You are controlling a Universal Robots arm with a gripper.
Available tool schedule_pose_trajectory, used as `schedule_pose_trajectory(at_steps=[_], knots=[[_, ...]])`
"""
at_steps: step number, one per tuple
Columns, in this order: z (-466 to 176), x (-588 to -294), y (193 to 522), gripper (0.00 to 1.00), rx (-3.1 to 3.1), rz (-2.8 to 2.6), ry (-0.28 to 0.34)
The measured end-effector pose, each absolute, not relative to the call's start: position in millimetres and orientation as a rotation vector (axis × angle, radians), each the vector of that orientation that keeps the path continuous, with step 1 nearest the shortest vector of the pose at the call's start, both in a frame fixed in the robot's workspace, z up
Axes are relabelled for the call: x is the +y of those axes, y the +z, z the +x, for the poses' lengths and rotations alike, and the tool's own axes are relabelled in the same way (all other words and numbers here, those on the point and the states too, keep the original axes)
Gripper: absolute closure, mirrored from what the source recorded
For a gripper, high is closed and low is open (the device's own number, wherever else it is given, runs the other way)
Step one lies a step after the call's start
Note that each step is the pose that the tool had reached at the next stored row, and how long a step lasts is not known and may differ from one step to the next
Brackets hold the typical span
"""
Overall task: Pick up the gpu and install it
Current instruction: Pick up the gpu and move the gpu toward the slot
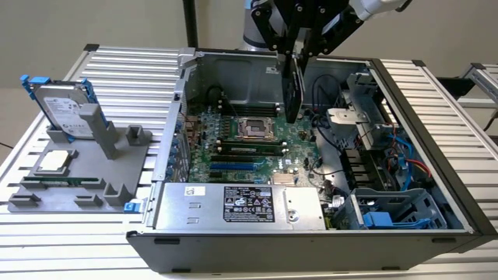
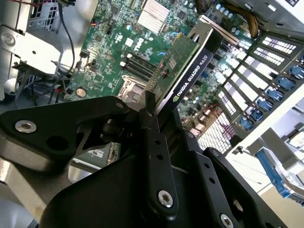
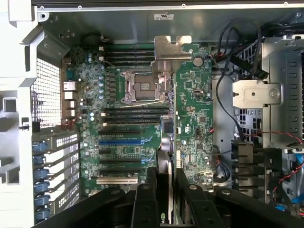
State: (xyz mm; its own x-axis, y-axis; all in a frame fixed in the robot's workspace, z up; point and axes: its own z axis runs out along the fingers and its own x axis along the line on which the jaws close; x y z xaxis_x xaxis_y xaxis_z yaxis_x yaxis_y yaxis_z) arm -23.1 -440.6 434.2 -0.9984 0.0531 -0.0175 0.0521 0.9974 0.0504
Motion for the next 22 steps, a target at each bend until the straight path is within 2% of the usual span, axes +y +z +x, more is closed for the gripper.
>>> schedule_pose_trajectory(at_steps=[22], knots=[[-23.1, -440.6, 434.2, 1.0, 3.122, 0.023, 0.078]])
